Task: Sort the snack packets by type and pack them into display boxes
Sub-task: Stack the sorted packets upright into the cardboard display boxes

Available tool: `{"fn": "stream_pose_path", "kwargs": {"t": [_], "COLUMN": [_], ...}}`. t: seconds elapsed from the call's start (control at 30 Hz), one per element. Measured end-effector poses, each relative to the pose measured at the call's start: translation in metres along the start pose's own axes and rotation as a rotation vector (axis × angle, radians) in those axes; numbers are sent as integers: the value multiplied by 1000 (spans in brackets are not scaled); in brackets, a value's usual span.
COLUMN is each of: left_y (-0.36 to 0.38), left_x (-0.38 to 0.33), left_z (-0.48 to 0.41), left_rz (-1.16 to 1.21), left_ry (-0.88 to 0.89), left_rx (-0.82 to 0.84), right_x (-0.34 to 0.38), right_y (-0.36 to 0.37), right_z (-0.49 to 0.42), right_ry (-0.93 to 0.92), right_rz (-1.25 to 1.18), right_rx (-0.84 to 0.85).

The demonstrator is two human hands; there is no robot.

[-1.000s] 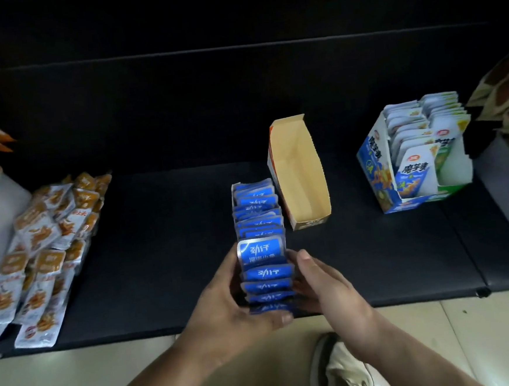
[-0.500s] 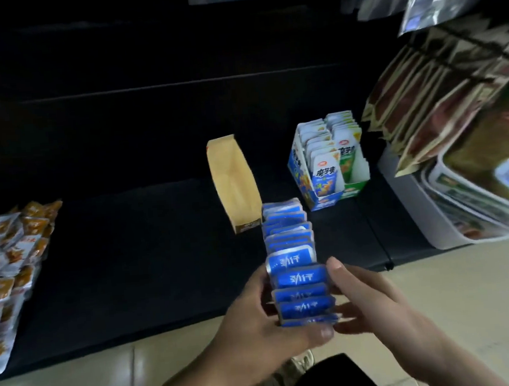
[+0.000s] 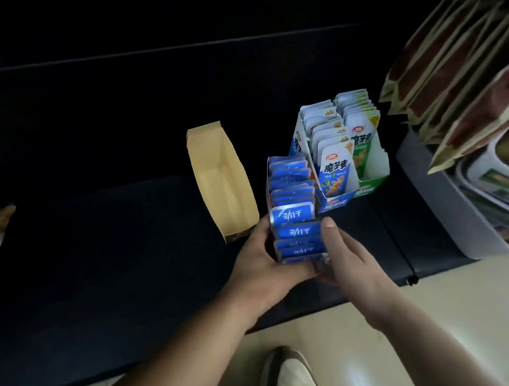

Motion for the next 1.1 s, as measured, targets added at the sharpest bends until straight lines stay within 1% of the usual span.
{"fn": "stream_pose_path", "kwargs": {"t": [0.07,0.17,0.2,0.27,0.33,0.37,0.47,0.53,0.6,0.67,0.77,0.87,0.93,0.97,1.0,1.1], "left_y": [-2,-3,-2,-7,-11,-14,-21,-23,-26,-29,-33,-37,-45,-50,-54,-66], "left_x": [2,12,15,21,28,31,34,31,28,21,8,-2,-4,-5,-4,0], "left_z": [-6,-10,-6,-4,-1,0,1,-4,-9,-16,-25,-26,-23,-23,-24,-27], "left_rz": [-11,-51,-48,-64,-118,-160,-223,-251,-260,-236,-249,-309,-433,-524,-604,-761], "left_ry": [30,55,29,39,21,3,1,17,41,69,122,184,306,377,411,347], "left_rx": [3,-16,-24,-40,-47,-56,-75,-71,-76,-108,-144,-187,-285,-332,-359,-336], "right_x": [-4,-2,-3,-5,-18,-24,-29,-29,-27,-18,-6,0,-1,-5,-9,-16], "right_y": [-1,-6,-5,-3,-2,-1,11,16,17,18,26,30,35,38,42,55], "right_z": [-9,-15,-11,-6,1,5,16,14,3,-11,-32,-37,-29,-24,-20,-30], "right_ry": [-68,-198,-202,-249,-184,-147,-127,-131,-105,-92,-120,-126,-114,-80,-24,138], "right_rz": [104,317,332,279,172,128,-28,-64,-74,-17,44,44,-2,-19,-38,-184], "right_rx": [-29,-120,-134,-176,-186,-163,-19,18,-37,-107,-174,-243,-292,-330,-359,-348]}}
Point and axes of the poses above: each hand's wrist, its own z-axis away from the middle knuckle, its own y-axis out of the palm, x = y × z, the point moved 2 cm from there along -z, towards the middle knuckle, and after that the axes turned 9 degrees about z, right-handed, at the moved point
